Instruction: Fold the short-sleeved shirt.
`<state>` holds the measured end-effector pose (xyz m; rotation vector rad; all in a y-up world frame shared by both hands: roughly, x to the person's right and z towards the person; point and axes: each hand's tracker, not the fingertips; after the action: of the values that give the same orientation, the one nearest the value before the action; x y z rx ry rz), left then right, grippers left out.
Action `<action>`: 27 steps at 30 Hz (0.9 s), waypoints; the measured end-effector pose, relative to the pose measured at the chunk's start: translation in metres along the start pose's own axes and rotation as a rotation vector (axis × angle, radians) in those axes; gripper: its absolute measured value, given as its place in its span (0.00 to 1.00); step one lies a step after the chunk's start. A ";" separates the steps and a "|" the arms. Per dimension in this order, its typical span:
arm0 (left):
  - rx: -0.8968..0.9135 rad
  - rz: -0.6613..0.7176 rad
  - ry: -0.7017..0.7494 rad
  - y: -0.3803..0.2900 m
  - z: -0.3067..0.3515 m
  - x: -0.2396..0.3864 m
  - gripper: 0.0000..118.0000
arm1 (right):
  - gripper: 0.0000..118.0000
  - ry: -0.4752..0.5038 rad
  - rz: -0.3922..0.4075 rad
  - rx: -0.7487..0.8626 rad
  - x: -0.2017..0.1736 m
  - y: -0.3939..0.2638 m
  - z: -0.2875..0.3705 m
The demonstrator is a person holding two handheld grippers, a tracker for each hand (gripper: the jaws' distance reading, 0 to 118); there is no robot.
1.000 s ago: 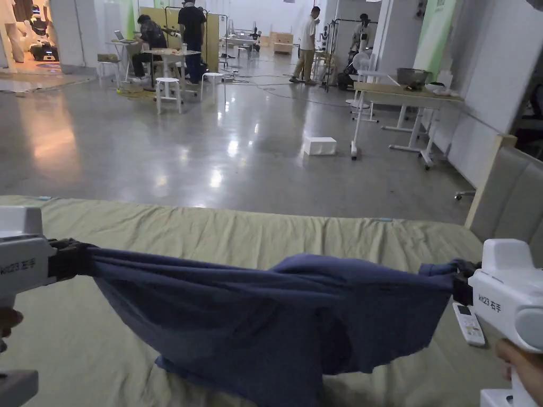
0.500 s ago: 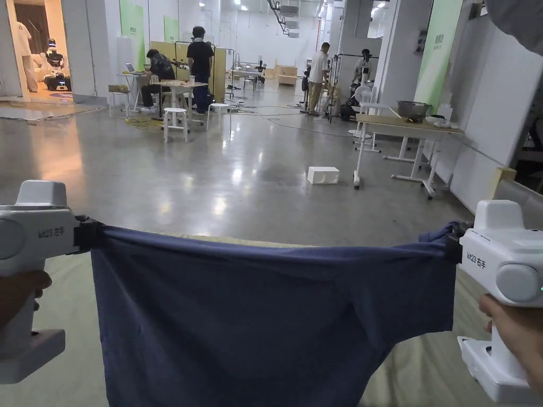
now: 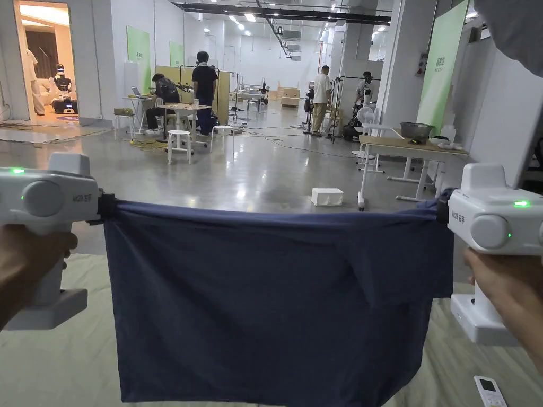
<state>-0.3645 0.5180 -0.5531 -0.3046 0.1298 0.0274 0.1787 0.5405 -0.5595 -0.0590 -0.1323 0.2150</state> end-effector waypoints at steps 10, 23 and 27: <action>0.057 -0.022 0.020 0.033 -0.023 0.006 0.05 | 0.04 -0.022 0.023 0.043 -0.005 0.023 -0.020; -0.078 -0.028 -0.022 -0.094 -0.002 -0.005 0.05 | 0.04 0.029 0.008 -0.117 -0.008 -0.092 0.012; -0.108 -0.014 -0.028 -0.144 0.029 -0.009 0.05 | 0.04 0.058 0.025 -0.190 -0.005 -0.132 0.053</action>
<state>-0.3635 0.3891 -0.4812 -0.4129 0.0990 0.0251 0.1945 0.4129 -0.4983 -0.2555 -0.0944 0.2247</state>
